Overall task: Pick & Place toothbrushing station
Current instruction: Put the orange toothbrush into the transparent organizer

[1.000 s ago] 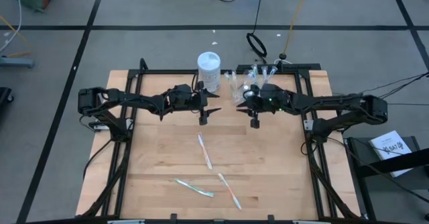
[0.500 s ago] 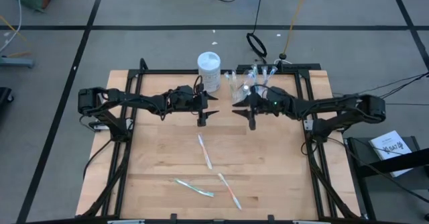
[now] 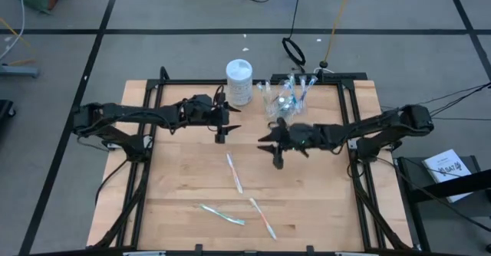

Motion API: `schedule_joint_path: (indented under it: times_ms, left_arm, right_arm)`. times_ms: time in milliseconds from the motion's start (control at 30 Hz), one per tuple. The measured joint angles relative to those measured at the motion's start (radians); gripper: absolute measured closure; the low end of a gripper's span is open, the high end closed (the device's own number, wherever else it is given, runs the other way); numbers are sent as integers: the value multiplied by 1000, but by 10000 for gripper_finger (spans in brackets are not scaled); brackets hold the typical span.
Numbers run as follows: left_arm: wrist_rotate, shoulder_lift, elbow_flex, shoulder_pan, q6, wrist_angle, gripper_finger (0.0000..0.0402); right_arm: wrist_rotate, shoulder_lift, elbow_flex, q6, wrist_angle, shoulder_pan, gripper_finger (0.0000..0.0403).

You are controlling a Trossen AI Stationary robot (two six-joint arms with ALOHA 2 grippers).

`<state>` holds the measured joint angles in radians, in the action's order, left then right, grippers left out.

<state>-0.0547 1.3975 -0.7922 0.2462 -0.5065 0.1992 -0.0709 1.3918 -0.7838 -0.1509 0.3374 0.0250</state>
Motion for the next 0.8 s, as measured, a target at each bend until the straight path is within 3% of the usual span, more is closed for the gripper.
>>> schedule_joint_path:
  times_ms: [100,267,567,800]
  left_arm:
    - [33,-52,0,0,-13,-71,146]
    - [64,-84,1,3,-15,-100,146]
    - [66,-84,0,3,-108,-130,146]
    - [65,-84,0,3,-119,-132,146]
  right_arm:
    - [-60,4,-74,-133,-171,82,291]
    - [-55,106,-135,-342,-245,190,291]
    - [197,387,-295,-617,-245,274,291]
    - [192,524,-353,-801,-237,320,291]
